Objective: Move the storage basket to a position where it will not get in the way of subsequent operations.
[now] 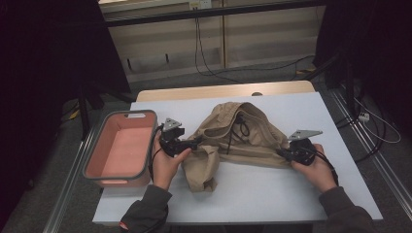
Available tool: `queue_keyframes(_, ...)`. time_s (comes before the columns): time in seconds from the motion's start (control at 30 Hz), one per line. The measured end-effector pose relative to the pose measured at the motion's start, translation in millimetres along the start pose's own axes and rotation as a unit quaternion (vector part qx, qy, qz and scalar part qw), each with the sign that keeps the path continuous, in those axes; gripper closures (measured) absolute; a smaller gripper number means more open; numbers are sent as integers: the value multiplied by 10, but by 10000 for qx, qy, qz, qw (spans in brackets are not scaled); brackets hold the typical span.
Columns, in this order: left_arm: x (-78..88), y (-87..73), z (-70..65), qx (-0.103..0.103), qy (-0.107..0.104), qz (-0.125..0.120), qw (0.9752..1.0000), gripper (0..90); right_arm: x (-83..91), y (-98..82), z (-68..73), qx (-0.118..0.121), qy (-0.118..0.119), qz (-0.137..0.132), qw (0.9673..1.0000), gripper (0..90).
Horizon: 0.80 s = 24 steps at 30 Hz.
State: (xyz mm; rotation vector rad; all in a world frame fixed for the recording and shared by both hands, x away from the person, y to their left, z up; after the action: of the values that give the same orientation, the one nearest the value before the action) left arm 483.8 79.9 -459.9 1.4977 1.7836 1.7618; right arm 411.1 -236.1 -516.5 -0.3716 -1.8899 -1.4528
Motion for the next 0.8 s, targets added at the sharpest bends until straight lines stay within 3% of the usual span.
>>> queue_keyframes(0.2,18,25,-42,-49,-33,1,10000,212,244,-106,64,140,134,-82,9998,900)
queue_keyframes(0.5,-27,12,-97,-117,-184,69,9997,212,449,-233,1,40,167,-208,9996,900)
queue_keyframes(0.57,-51,7,-106,-161,-205,101,9996,212,445,-231,-17,120,61,-279,9995,846)
queue_keyframes(0.67,-98,-3,-143,-280,-303,162,9990,212,423,-211,-15,114,17,-351,9993,673)
queue_keyframes(0.8,-148,-22,-170,-335,-396,226,9984,206,400,-178,5,152,-22,-429,9990,553)
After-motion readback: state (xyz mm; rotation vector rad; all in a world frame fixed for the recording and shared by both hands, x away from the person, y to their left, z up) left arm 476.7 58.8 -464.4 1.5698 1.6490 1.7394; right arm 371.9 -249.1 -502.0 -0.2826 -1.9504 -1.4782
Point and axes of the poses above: each handheld gripper's, and its own axes: x roughly backward along the jaws, y roughly out of its top, z roughly to its left, the point moved 9 cm from there along -x, roughly forward along the jaws, and after that the axes turned 14 degrees about -y, right-handed, at the moved point
